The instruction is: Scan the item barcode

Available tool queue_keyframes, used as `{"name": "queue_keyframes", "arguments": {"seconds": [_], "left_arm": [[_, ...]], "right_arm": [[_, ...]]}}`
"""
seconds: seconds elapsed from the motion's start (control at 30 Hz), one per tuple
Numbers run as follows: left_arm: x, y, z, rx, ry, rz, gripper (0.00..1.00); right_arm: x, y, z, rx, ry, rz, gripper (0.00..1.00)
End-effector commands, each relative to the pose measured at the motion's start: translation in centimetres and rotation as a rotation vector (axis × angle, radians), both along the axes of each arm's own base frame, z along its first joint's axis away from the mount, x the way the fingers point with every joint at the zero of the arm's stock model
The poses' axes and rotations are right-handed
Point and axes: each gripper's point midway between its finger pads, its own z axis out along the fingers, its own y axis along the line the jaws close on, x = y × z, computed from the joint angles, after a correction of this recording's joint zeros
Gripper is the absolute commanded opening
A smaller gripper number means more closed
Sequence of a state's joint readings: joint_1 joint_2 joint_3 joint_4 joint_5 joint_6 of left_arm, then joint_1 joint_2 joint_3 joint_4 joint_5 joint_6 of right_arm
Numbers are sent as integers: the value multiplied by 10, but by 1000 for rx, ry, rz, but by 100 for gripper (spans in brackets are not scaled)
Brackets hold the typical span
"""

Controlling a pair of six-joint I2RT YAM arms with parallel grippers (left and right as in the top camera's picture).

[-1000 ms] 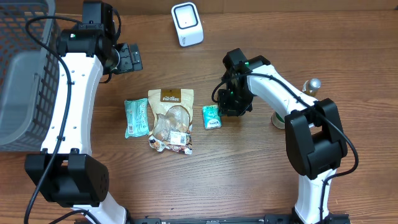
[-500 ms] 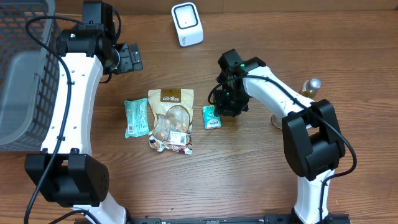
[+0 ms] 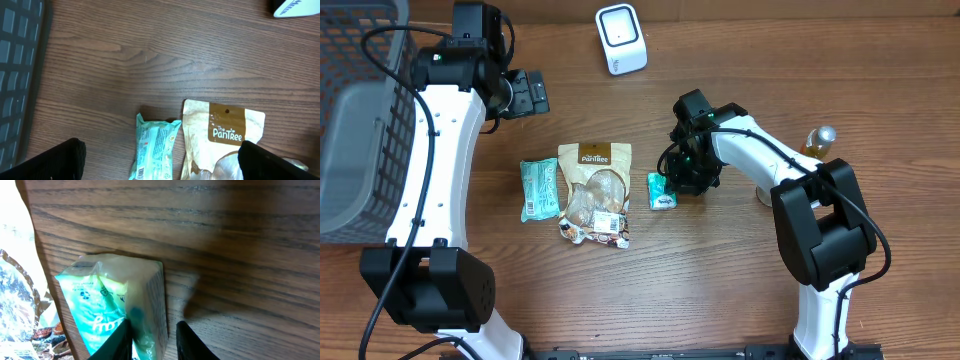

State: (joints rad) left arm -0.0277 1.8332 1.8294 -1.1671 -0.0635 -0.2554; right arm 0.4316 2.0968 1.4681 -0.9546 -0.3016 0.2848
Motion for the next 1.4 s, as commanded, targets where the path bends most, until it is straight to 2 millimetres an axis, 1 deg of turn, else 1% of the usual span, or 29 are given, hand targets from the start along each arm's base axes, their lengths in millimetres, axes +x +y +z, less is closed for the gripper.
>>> {"name": "queue_keyframes", "arguments": {"seconds": [0.0,1.13,1.23,1.37], "left_arm": [[1,-3,7,-4,-20,-5,100],[1,-3,7,-4,-20,-5,100],[1,-3,7,-4,-20,-5,99],[1,-3,7,-4,-20,-5,99]], "right_arm": [[-3,-3,-1,-10,-4,1,26],[0,-1,-1,-1,-17,1,28],[0,-1,-1,0,-19,1,37],[2,0,0,3,-26,1,38]]}}
